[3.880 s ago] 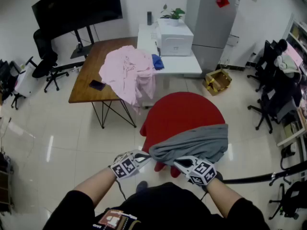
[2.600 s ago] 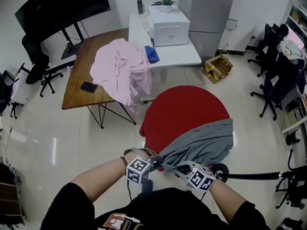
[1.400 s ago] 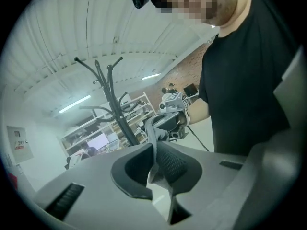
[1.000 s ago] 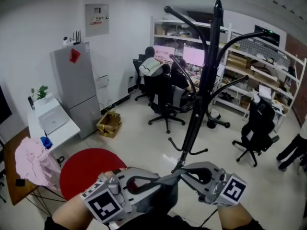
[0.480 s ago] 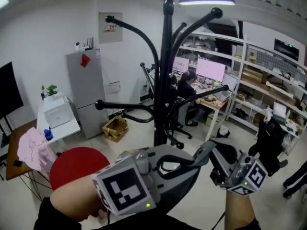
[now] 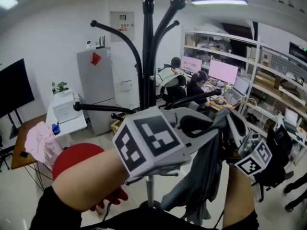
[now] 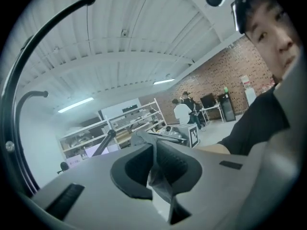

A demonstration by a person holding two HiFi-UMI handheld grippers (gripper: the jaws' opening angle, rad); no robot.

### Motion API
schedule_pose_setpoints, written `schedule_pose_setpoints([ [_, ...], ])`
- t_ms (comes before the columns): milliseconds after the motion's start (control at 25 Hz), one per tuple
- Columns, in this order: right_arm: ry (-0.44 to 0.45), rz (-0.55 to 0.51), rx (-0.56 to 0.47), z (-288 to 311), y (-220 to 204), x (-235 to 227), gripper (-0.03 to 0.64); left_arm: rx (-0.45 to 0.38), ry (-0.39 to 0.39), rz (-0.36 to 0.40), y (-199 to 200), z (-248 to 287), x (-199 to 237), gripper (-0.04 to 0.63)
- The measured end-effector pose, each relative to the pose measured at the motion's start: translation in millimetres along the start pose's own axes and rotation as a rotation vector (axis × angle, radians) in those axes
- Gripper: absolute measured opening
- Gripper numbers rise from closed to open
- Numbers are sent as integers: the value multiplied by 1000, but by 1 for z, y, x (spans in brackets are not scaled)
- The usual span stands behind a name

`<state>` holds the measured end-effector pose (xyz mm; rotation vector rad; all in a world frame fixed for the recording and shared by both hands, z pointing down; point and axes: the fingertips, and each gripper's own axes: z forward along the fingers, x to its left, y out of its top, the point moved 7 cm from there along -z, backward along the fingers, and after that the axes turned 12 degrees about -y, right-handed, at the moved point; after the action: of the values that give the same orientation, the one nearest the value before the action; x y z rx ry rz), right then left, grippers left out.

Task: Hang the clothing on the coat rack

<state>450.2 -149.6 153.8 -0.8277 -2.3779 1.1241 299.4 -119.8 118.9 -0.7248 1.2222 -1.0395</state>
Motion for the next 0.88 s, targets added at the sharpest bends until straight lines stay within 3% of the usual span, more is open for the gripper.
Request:
schedule_pose_setpoints([
  [440, -120, 13, -78, 51, 14, -55, 5, -13, 83, -66, 34, 23, 68, 14],
  [640, -92, 29, -26, 68, 0, -71, 5, -16, 114, -137, 26, 21, 90, 14],
  [880, 13, 128, 39, 91, -40, -76, 5, -24, 138, -250, 0, 2, 108, 14],
])
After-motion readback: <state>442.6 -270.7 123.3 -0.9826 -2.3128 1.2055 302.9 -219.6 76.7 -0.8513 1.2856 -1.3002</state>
